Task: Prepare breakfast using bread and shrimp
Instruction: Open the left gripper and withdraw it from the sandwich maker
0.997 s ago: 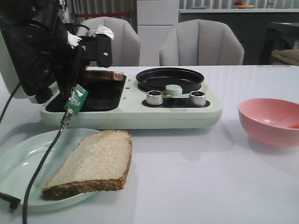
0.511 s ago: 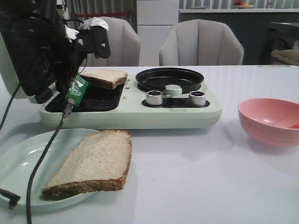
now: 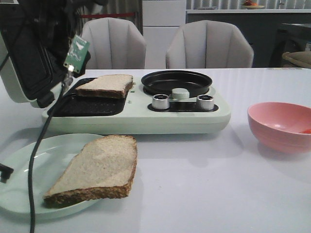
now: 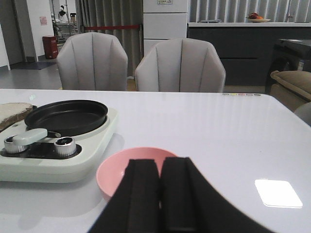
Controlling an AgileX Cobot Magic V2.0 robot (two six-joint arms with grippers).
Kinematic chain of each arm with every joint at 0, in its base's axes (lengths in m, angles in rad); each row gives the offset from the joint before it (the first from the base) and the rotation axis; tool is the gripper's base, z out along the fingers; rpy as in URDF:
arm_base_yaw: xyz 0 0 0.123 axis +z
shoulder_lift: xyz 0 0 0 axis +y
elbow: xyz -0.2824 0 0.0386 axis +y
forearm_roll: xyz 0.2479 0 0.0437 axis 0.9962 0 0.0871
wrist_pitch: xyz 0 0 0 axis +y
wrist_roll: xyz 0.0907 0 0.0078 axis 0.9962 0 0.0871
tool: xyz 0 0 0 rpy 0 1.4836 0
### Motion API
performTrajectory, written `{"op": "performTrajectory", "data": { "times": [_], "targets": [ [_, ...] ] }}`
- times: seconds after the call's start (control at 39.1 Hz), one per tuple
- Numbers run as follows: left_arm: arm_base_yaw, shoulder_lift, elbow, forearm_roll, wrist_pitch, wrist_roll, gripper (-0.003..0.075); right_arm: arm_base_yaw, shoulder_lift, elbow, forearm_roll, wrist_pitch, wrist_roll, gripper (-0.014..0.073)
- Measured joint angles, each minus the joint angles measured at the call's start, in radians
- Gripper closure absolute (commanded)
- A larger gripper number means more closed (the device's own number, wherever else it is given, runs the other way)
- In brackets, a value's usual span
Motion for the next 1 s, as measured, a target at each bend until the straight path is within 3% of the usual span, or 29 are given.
{"op": "performTrajectory", "data": {
  "times": [0.38,0.82,1.0],
  "targets": [
    [-0.026,-0.383,0.033,-0.285,0.022,0.008,0.0102,0.0,0.0,0.0,0.0,0.0,0.0,0.0451],
    [-0.028,-0.834,0.39,-0.464,-0.031,0.052,0.0102,0.0,0.0,0.0,0.0,0.0,0.0,0.0451],
    [-0.028,-1.003,0.484,-0.525,0.067,0.056,0.0102,0.0,0.0,0.0,0.0,0.0,0.0,0.0451]
  ]
}}
